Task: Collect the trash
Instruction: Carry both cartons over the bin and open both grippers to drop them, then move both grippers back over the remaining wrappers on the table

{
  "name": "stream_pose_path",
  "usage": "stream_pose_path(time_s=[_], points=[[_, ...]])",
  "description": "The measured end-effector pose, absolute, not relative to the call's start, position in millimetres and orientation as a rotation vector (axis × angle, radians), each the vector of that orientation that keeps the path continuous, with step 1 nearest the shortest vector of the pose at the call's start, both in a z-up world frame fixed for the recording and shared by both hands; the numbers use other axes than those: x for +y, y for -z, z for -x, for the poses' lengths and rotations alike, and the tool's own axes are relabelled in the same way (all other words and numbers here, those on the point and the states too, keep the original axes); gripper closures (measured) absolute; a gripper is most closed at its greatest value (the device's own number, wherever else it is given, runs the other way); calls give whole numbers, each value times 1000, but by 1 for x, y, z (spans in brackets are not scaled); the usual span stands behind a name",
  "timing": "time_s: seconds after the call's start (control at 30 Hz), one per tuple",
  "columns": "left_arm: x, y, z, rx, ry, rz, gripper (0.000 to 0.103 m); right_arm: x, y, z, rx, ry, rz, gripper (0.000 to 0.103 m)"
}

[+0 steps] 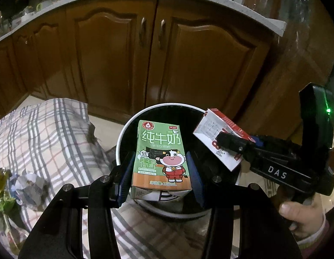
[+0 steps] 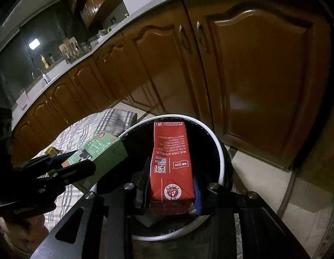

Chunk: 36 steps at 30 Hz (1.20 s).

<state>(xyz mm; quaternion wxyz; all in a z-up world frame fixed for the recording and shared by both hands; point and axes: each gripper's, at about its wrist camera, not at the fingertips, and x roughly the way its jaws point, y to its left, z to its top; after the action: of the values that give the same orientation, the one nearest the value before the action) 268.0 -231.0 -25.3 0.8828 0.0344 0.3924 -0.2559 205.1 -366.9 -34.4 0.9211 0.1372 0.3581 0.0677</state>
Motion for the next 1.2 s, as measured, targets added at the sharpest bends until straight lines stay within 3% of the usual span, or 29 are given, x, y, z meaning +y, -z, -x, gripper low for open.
stream_pose_path(time_s=[0.13,0.3,0.53,0.83,1.2], points=[[-234,28,-272,834,538,-70,55,-370,37,-211,750,-138,-286,69],[-227,28,-268,835,526,-55,41,-374,34,-206,729,-134,-314,60],[-195,27,-247,824,496,4,35,-362,28,-185,686,-159,-335,32],[-125,31,-215,818,400,98,33,-314,21,-158,652,-237,-335,13],[-25,39,-177,805,230,193,32,-233,28,-155,700,-375,-270,11]])
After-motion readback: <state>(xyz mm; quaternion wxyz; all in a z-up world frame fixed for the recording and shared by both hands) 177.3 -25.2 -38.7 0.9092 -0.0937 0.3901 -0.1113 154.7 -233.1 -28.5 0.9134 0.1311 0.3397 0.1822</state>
